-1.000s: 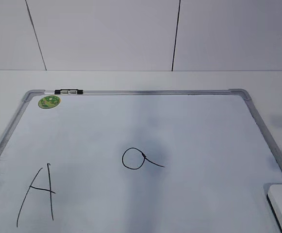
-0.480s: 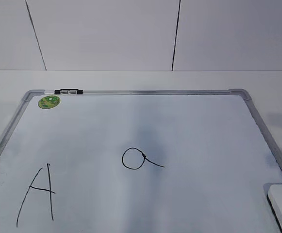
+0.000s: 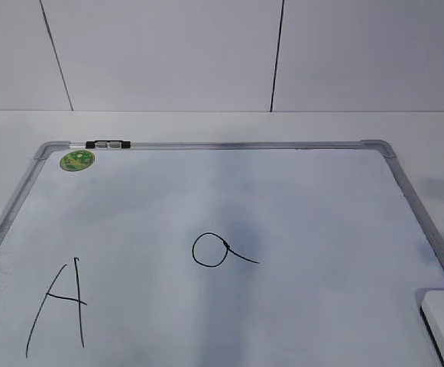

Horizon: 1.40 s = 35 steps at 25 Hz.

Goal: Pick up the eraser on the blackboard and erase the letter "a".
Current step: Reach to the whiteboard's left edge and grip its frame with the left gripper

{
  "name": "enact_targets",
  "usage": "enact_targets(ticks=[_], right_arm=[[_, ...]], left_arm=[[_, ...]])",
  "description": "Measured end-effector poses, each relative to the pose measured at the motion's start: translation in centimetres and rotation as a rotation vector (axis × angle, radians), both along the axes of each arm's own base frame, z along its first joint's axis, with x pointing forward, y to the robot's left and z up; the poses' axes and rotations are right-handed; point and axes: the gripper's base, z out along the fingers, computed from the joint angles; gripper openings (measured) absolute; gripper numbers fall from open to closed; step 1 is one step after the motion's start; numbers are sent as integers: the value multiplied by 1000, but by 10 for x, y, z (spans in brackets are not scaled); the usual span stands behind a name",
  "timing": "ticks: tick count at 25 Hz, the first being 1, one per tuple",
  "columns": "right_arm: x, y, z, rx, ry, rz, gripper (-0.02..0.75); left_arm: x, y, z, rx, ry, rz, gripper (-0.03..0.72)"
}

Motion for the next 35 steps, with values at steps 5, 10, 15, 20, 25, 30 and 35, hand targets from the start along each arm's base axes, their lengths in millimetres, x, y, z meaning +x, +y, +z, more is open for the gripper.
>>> enact_targets(ticks=[5,10,15,20,25,30,35], right_arm=[[0,0,0,0,0,0,540],[0,0,0,2,0,0,540],[0,0,0,4,0,0,540],[0,0,0,5,0,-1,539],[0,0,0,5,0,-1,539],[0,1,0,7,0,-1,539],[0,1,0,7,-1,-1,540]], left_arm=[[37,-1,-15,12,19,1,235],[62,0,-36,36,50,-5,235],[77,0,-57,44,63,-4,235],[84,0,-72,47,72,-2,235],[88,0,-87,49,101,-2,235],[93,0,-101,51,121,0,235],[95,0,-110,52,137,0,235]])
